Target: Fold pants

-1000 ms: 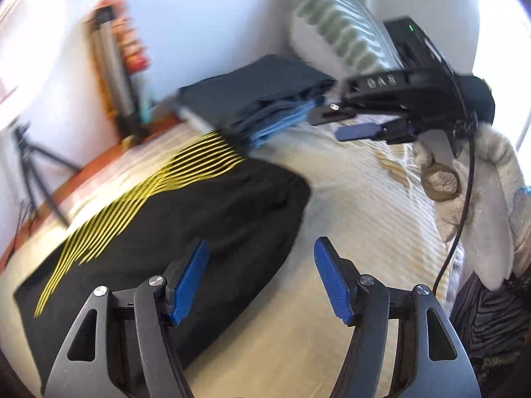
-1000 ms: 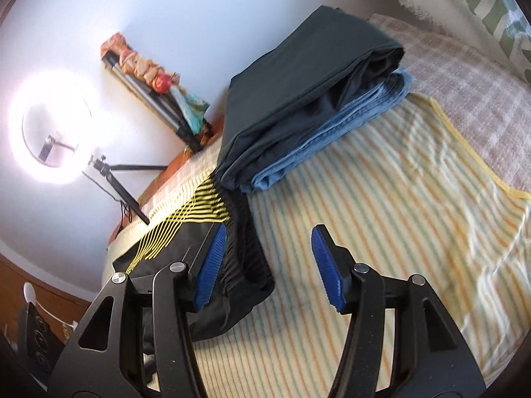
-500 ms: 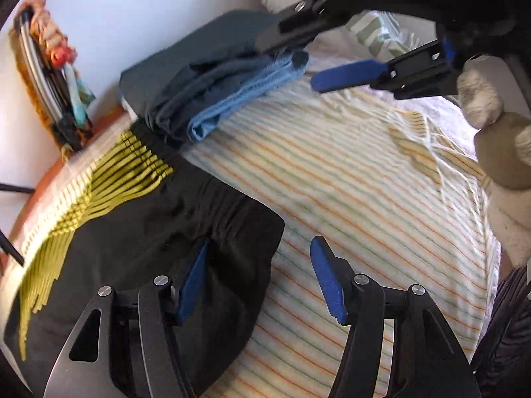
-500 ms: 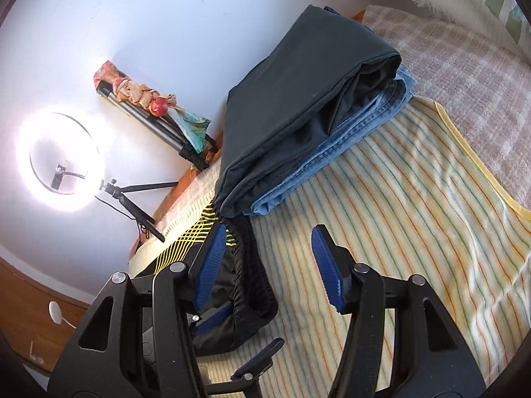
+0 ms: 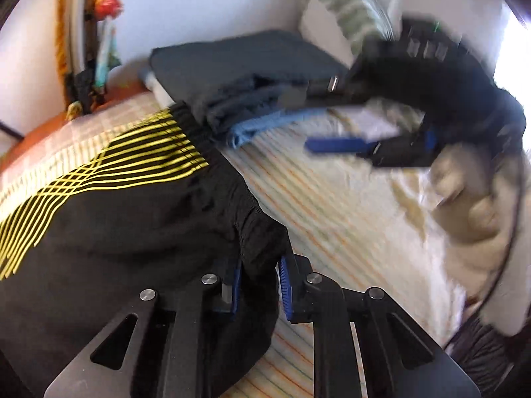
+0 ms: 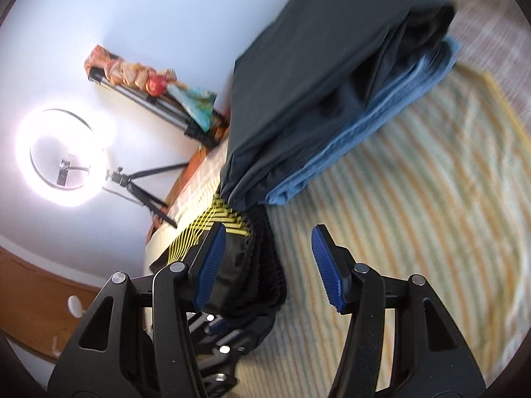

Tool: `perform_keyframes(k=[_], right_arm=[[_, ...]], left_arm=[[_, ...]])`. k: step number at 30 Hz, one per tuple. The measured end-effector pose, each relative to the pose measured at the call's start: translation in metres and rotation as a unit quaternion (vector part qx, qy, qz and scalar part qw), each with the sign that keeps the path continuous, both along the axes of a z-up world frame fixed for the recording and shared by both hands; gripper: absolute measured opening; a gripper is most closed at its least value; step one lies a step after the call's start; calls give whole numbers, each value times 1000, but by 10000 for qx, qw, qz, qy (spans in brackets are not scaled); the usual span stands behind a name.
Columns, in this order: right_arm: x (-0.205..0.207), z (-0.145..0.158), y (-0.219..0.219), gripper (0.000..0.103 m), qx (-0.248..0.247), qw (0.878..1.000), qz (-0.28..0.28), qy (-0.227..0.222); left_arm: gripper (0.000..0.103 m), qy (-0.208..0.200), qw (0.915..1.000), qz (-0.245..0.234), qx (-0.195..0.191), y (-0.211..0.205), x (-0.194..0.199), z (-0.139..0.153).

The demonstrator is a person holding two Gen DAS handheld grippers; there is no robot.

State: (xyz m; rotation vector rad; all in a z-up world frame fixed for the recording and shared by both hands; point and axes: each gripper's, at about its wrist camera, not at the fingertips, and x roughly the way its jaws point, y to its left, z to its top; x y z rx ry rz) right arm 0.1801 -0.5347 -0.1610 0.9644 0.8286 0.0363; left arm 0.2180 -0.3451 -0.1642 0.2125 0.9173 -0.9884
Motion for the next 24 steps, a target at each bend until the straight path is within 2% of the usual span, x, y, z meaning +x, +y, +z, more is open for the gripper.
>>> perform_keyframes(k=[2, 9, 14, 17, 18, 20, 23, 24], right_arm=[[7, -8, 5, 62, 152, 9998, 108, 67], [45, -38, 25, 62, 823, 9945, 606, 224], [59, -57, 31, 63, 1431, 9875, 603, 276], [63, -59, 34, 62, 1415, 9879, 586, 240], [64, -59, 35, 60, 1413, 9881, 568, 236], [63, -61, 34, 36, 1439, 9881, 495, 241], [61, -66, 31, 21, 1571, 9866, 369, 238], [60, -66, 31, 20, 1601, 9863, 343, 222]], left_arm=[[17, 28, 9999, 71, -142, 3, 1, 6], [17, 84, 9994, 121, -299, 6, 2, 13], [17, 23, 9996, 70, -277, 5, 0, 13], [17, 52, 9994, 56, -326, 6, 0, 13], [17, 77, 9993, 60, -357, 8, 1, 13], [17, 131, 9990, 97, -420, 11, 3, 14], [17, 188, 9983, 166, -519, 14, 4, 16], [17, 205, 9981, 190, -549, 16, 4, 17]])
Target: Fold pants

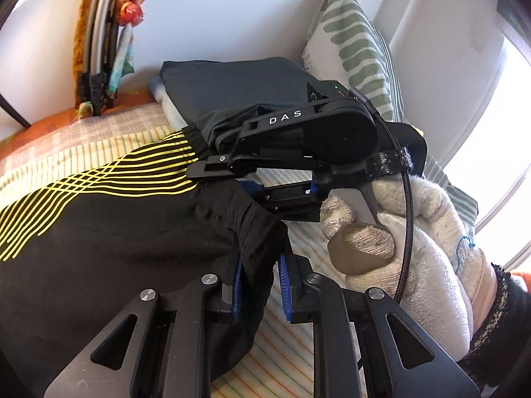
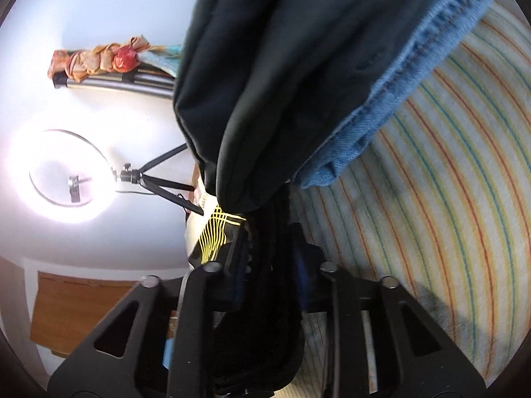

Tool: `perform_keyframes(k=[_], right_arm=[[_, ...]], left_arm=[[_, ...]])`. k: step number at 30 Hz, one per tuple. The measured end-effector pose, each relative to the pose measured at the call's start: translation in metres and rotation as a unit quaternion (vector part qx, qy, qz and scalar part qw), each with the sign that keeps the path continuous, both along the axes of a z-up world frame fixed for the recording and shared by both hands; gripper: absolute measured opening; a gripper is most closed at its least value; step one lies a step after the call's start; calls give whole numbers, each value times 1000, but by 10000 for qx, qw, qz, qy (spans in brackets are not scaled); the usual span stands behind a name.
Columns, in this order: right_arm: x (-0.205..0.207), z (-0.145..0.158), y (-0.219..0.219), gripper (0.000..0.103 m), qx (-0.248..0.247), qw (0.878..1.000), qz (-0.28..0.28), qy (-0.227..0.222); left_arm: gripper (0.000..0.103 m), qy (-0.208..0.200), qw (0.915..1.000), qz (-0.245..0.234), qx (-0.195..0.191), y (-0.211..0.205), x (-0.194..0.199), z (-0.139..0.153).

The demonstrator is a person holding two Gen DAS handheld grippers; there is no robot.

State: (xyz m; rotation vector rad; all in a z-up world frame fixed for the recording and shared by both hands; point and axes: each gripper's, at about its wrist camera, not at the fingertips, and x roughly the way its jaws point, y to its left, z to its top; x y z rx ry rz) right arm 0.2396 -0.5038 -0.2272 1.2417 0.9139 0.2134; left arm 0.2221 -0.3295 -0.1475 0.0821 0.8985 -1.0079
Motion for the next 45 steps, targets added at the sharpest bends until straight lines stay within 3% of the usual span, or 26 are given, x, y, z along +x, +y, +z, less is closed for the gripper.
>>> perform_keyframes(k=[15, 19, 25, 32, 40, 45], right_arm=[[4, 82, 44, 17, -587, 9969, -99, -518], [16, 113, 77, 17, -974, 9921, 239, -753], [34, 123, 136, 17, -1144, 9874, 708, -837], [56, 119, 212, 17, -1530, 9750, 1429, -739], [85, 106, 307, 17, -2242, 9474, 2213, -569], [96, 95, 353, 16, -2571, 9324, 2498, -460]], left_arm=[[17, -81, 9957, 532, -750, 60, -3, 47], [17, -215, 9925, 796, -900, 93, -4, 61], [17, -214, 9863, 1287, -1005, 143, -3, 63], [17, 47, 9678, 2120, -1358, 214, -5, 42], [17, 341, 9433, 2876, -1619, 289, 2, 17], [17, 512, 9323, 3161, -1683, 324, 9, 1]])
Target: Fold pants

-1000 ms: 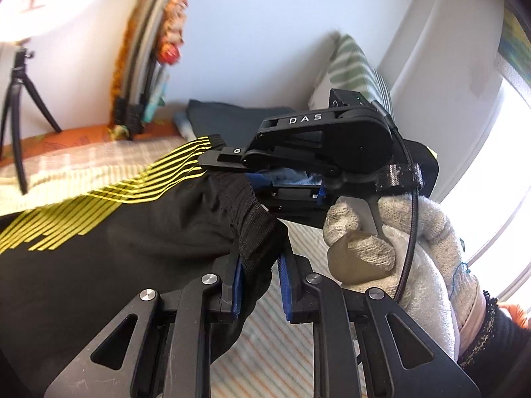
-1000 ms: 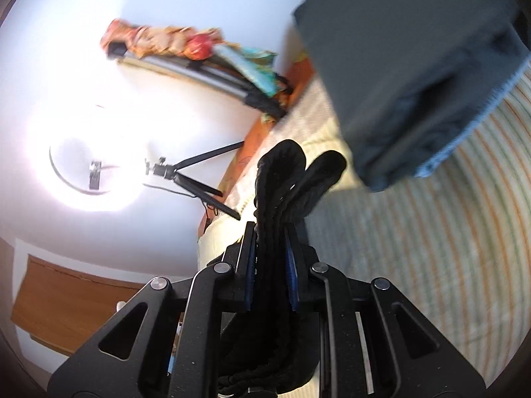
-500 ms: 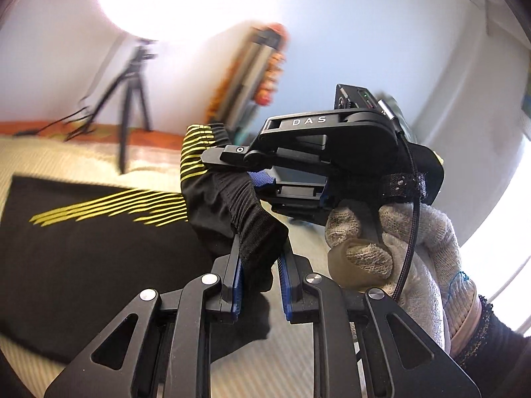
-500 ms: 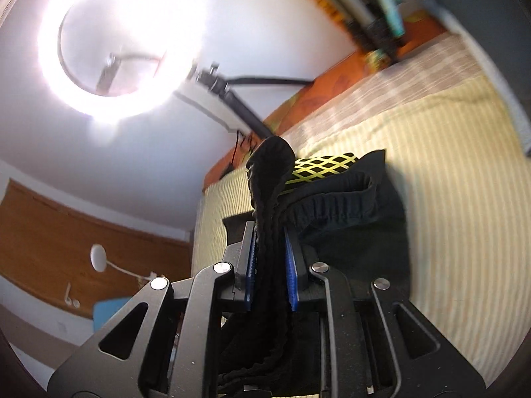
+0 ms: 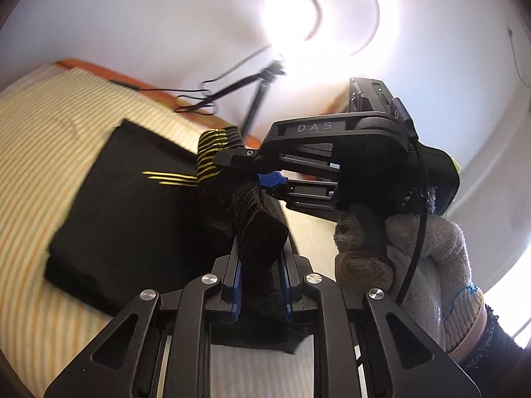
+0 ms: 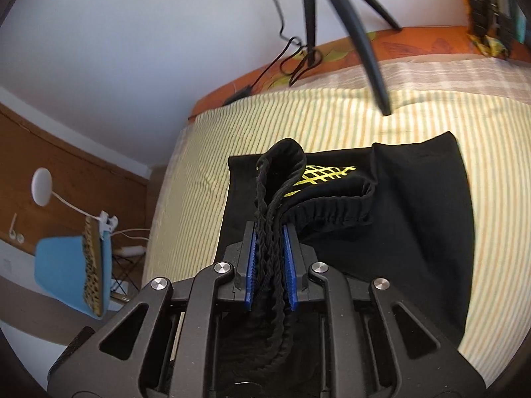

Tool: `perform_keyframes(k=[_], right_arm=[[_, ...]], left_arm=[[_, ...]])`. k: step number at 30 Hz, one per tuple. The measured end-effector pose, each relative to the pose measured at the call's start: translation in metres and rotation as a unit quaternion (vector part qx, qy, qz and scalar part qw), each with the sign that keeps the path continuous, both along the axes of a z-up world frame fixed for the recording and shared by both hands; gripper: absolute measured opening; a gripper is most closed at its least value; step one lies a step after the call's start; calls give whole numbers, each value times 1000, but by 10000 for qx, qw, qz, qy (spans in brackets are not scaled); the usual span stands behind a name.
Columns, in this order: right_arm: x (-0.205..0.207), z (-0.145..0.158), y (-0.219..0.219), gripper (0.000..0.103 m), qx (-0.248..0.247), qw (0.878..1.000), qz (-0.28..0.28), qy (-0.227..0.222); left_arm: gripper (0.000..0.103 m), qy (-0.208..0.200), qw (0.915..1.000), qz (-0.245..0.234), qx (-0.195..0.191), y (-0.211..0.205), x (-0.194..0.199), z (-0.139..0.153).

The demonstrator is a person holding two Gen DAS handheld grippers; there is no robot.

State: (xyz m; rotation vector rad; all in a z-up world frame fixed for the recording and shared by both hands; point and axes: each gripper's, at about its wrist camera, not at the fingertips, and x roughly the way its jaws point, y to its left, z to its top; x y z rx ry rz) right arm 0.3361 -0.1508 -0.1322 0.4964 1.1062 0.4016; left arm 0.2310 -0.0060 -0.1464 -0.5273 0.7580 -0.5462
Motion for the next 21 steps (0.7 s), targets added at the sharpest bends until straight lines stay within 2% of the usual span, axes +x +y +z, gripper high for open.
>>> perform_keyframes(k=[5, 8, 10, 11, 13, 15, 18, 20, 21], right_arm=[[13, -12, 27, 16, -281, 9995, 65, 112], [18, -20, 40, 16, -435, 9988, 177, 168], [21, -25, 47, 16, -513, 9981, 247, 216], [21, -27, 51, 16, -571, 9977, 284, 229], [23, -30, 54, 16, -669, 9968, 335, 277], [26, -31, 60, 18, -702, 9956, 509, 359], [31, -28, 65, 24, -810, 9933, 715, 414], [35, -23, 67, 31, -594, 9926, 939, 488], [36, -19, 69, 34, -465, 9924, 1036, 467]], left_arm=[[17, 201, 9995, 253, 53, 27, 6, -16], [17, 488, 9977, 433, 167, 40, 12, -26], [21, 686, 9959, 508, 313, 44, 11, -28], [24, 703, 9955, 534, 356, 47, 8, -27], [25, 646, 9944, 604, 573, 48, 4, -22], [34, 623, 9932, 686, 711, 51, -1, -16], [34, 554, 9926, 747, 786, 55, -6, -8], [37, 485, 9917, 724, 943, 53, -10, -4], [43, 449, 9913, 666, 1040, 49, -10, -2]])
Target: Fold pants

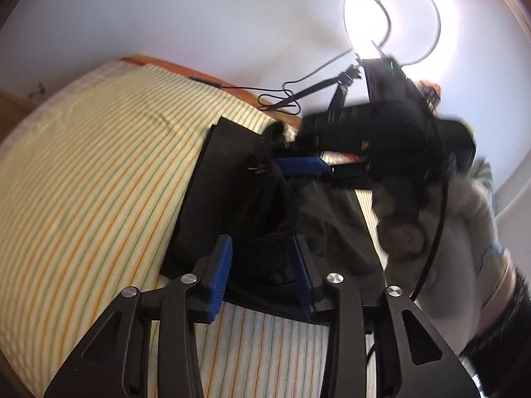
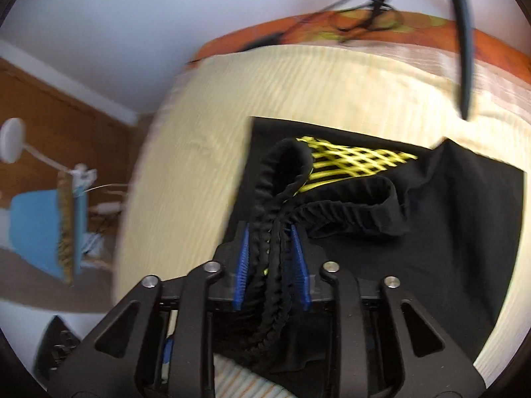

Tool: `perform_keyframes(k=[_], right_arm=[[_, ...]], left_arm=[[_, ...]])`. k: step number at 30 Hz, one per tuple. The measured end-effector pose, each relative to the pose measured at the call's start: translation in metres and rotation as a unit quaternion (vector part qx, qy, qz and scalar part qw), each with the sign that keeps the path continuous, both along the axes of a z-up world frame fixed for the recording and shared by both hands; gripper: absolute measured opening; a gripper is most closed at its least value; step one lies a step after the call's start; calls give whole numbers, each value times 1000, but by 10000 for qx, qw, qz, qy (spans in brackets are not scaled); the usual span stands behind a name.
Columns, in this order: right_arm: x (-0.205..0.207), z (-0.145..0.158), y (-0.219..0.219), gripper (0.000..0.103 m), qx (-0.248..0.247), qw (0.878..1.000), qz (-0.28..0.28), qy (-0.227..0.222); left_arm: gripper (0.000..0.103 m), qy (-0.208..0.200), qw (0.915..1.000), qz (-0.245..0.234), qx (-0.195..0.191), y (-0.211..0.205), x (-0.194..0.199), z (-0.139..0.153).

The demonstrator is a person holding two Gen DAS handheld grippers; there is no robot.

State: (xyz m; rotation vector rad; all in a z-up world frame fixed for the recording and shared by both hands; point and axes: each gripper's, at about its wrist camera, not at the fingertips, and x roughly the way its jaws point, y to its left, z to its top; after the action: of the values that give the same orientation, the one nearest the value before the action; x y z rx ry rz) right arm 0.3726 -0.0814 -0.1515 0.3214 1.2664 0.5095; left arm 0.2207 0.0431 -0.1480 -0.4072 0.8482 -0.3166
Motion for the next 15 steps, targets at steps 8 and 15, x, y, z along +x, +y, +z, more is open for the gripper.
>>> perform_keyframes(k=[8, 15], right_arm=[[3, 54, -32, 44, 503, 9967, -69, -634], [3, 37, -71, 44, 27, 9974, -394, -603]], left_arm=[[52, 51, 9951, -47, 989, -15, 14, -4], [50, 208, 9928, 48, 1180, -6, 23, -24]])
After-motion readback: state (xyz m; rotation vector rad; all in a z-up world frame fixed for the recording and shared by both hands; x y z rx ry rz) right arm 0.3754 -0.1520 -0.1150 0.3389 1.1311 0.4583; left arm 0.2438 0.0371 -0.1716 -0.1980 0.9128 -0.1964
